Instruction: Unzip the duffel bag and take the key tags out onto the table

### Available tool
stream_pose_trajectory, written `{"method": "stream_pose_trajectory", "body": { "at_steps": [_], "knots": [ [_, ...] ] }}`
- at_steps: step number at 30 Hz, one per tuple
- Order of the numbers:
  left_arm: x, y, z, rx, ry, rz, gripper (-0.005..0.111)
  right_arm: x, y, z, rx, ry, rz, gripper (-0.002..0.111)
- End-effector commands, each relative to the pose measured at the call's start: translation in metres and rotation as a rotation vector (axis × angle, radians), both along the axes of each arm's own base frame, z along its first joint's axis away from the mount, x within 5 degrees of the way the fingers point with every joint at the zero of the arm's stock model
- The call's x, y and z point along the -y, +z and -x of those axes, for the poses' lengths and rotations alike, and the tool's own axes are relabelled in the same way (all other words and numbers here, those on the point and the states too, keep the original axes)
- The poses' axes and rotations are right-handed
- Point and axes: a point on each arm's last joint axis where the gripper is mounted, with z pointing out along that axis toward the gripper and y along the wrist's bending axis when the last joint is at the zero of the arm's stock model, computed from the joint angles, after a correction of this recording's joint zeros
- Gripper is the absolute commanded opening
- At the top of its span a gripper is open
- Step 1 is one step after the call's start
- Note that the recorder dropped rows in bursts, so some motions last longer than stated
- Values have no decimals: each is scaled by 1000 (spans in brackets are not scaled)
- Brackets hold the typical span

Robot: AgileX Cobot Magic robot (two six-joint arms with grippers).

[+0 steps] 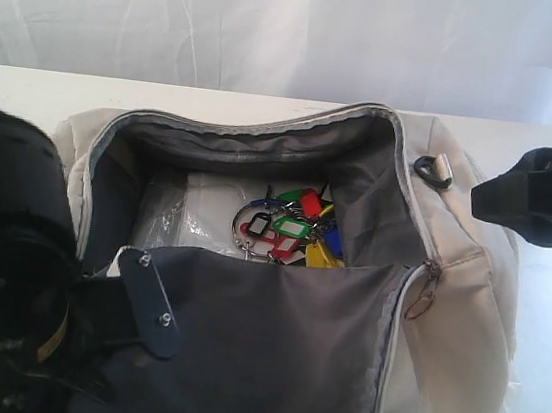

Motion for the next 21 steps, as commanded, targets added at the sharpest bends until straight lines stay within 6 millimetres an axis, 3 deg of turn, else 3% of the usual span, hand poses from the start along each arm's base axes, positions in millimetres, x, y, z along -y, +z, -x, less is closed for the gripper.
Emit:
{"method": "stream_pose_trajectory", "body": {
  "at_steps": [1, 9, 17, 21],
  "knots": [
    [-5, -14, 15, -43, 55, 81, 64, 0, 1, 2, 5, 9, 4, 63],
    [-12, -1, 20, 62, 38, 217, 64, 0, -1, 5, -13, 49, 35, 63],
    [-23, 45, 25, 245, 8, 401, 64, -11, 4, 4, 26, 115, -67, 59],
    [-24, 64, 20, 386, 6, 509, 64, -26, 12, 3, 75, 212, -228, 54]
  ]
}}
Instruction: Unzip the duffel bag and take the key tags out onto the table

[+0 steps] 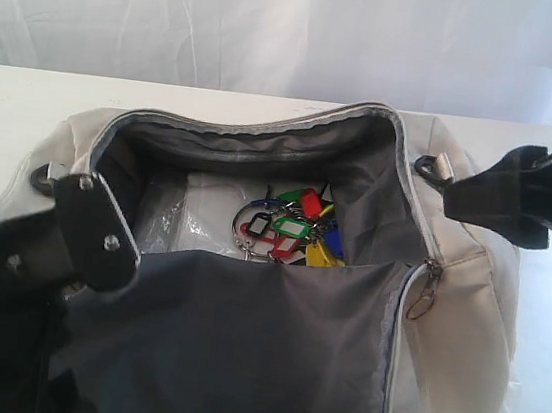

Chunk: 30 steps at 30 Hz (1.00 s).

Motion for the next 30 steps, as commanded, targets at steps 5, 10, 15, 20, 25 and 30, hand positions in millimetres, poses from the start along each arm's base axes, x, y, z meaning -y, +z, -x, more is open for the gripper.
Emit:
{"method": "stream_pose_trajectory", "body": {
  "at_steps": [5, 10, 15, 20, 25, 30],
  "knots": [
    [6, 11, -10, 197, 62, 212, 64, -33, 3, -5, 12, 234, -224, 35],
    [6, -23, -9, 132, 73, 158, 64, -53, -19, -16, -101, 325, -200, 9],
    [4, -52, -7, 61, 101, 92, 64, -70, -48, -30, -221, 392, -160, 0],
    [3, -62, -6, 32, 119, 66, 64, -65, -84, -38, -420, 354, 18, 0],
    [4, -62, -6, 32, 118, 68, 64, -51, -105, -44, -537, 237, 182, 0],
    [4, -62, -7, 33, 120, 73, 64, -49, -111, -45, -530, 205, 194, 0]
  ]
}}
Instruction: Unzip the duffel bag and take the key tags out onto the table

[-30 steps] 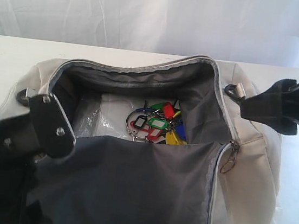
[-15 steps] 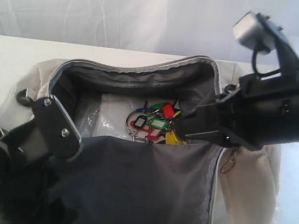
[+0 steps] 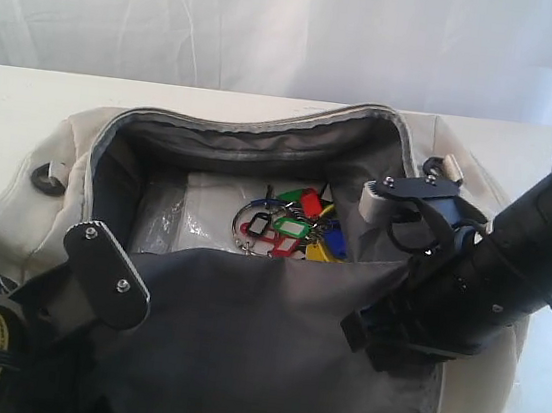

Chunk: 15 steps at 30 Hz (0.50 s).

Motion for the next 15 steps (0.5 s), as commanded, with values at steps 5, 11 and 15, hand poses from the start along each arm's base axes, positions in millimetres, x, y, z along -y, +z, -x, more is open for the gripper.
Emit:
{"method": "stream_pose_trajectory", "body": {
  "at_steps": [5, 11, 15],
  "knots": [
    [3, 1, 0, 22, -3, 43, 64, 2, 5, 4, 18, 13, 12, 0],
    [12, 58, -14, 125, 9, 79, 64, 6, 76, 15, 245, 38, -41, 0],
    [-10, 112, -37, 173, 166, 3, 64, 13, 115, 32, 407, 40, -52, 0]
  ]
}}
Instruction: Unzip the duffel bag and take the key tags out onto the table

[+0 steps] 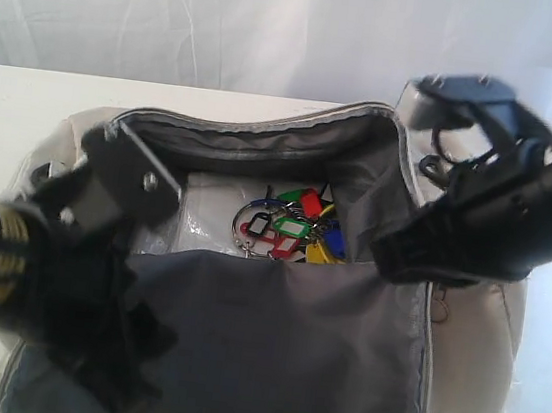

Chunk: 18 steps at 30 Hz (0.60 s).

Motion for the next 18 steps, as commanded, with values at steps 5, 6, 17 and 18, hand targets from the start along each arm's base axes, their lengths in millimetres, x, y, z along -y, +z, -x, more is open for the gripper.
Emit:
{"method": "stream_pose_trajectory", "body": {
  "at_steps": [5, 6, 17, 18],
  "knots": [
    [-71, 83, -69, -93, 281, 23, 64, 13, 50, 35, 208, 14, -10, 0],
    [-76, 80, -76, -140, 280, 66, 64, 13, 51, 36, 210, 15, -11, 0],
    [-135, 7, -159, -340, 509, 113, 76, 15, 50, 38, 202, 21, 16, 0],
    [-134, 0, -164, -357, 513, 116, 75, 15, 50, 38, 202, 21, 16, 0]
  ]
}}
